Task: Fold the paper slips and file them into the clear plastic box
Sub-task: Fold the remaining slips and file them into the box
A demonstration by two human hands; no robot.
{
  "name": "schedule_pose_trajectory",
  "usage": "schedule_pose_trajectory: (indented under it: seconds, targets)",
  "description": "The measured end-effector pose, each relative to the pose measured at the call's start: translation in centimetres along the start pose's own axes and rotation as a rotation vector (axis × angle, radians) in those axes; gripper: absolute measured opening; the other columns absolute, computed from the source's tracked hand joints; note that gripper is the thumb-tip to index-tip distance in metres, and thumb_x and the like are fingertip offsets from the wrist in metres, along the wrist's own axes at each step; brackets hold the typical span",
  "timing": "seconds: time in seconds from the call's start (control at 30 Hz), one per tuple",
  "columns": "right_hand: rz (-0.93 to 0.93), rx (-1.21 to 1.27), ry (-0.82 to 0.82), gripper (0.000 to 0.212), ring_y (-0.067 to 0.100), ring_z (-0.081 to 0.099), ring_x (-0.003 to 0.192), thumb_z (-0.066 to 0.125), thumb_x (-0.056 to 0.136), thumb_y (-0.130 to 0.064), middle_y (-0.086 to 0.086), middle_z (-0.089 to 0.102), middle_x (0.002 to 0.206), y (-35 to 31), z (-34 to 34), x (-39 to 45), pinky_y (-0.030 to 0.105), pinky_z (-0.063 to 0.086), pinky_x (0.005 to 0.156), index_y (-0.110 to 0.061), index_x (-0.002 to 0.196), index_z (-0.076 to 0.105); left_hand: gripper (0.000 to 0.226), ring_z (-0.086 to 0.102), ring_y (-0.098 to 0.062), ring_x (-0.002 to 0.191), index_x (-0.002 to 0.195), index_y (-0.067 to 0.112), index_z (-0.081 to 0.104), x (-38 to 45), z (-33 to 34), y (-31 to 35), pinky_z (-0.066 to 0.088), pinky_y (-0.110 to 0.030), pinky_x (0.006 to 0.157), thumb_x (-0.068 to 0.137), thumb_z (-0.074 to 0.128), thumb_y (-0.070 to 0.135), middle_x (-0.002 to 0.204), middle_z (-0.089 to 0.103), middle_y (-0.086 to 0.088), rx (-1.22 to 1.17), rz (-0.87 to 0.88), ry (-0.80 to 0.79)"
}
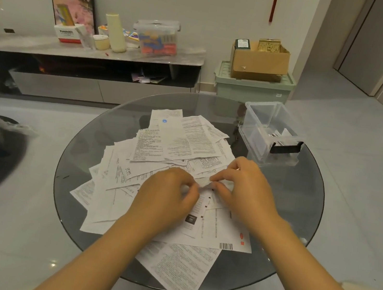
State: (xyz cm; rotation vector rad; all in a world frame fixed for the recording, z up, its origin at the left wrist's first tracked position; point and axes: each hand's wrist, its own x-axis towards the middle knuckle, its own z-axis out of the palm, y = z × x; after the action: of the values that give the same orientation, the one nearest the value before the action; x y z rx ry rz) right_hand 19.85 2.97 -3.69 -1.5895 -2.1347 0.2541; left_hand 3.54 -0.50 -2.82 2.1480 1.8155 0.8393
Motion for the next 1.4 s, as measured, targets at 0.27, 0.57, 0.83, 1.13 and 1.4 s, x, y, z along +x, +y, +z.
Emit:
schedule_pose_trajectory:
  seconds: [0.27, 0.57, 0.83, 1.13, 1.4]
  targets:
    - [-0.028, -0.026, -0.03, 0.02, 0.013, 0.043, 0.108, 0.059, 0.089, -0.035, -0.009, 0.056, 0.109, 0.1, 0.1, -0.9, 0.023, 0.034, 0.085, -0.029, 0.104, 0.07, 0.048, 0.023, -0.018, 0.14, 0.14, 0.017, 0.038, 2.0, -0.2, -3.8, 0.011, -0.037, 0.113, 0.096, 0.045, 0.033, 0.15, 0.032, -0.003, 0.22, -0.136, 0.002]
    - [-0.029, -0.062, -0.074, 0.02, 0.012, 0.048, 0.112, 0.055, 0.09, -0.028, -0.011, 0.061, 0.115, -0.7, 0.2, -0.9, 0.026, 0.036, 0.094, -0.029, 0.103, 0.07, 0.056, 0.018, -0.023, 0.142, 0.149, 0.026, 0.02, 4.6, 0.8, -6.5, 0.006, -0.044, 0.114, 0.098, 0.037, 0.043, 0.157, 0.017, -0.004, 0.294, -0.189, -0.152]
    - [0.024, -0.042, -0.144, 0.022, 0.015, 0.057, 0.1, 0.051, 0.091, -0.027, -0.009, 0.066, 0.106, -0.8, 0.3, -0.6, 0.028, 0.042, 0.091, -0.027, 0.103, 0.069, 0.024, 0.046, -0.02, 0.113, 0.112, 0.022, 0.068, 5.4, 1.7, -6.2, 0.023, -0.031, 0.091, 0.095, 0.051, 0.027, 0.119, 0.064, 0.005, 0.188, -0.05, 0.031]
    - [-0.003, -0.009, -0.072, 0.024, 0.015, 0.052, 0.107, 0.051, 0.091, -0.024, -0.006, 0.063, 0.113, -0.9, 0.3, -0.5, 0.028, 0.04, 0.093, -0.024, 0.11, 0.067, 0.006, 0.06, -0.018, 0.084, 0.078, 0.015, 0.064, 4.7, 1.5, -5.0, 0.045, -0.036, 0.085, 0.082, 0.059, 0.014, 0.089, 0.068, 0.002, 0.054, 0.012, 0.1]
    - [-0.077, -0.03, 0.043, 0.037, 0.016, 0.034, 0.124, 0.064, 0.085, -0.029, -0.01, 0.051, 0.13, 0.5, 0.0, -0.2, 0.026, 0.017, 0.098, -0.031, 0.122, 0.06, 0.009, 0.06, -0.016, 0.084, 0.066, 0.033, 0.041, 1.1, 0.0, -3.7, 0.049, -0.036, 0.074, 0.072, 0.046, 0.029, 0.088, 0.068, 0.006, 0.04, 0.131, -0.053]
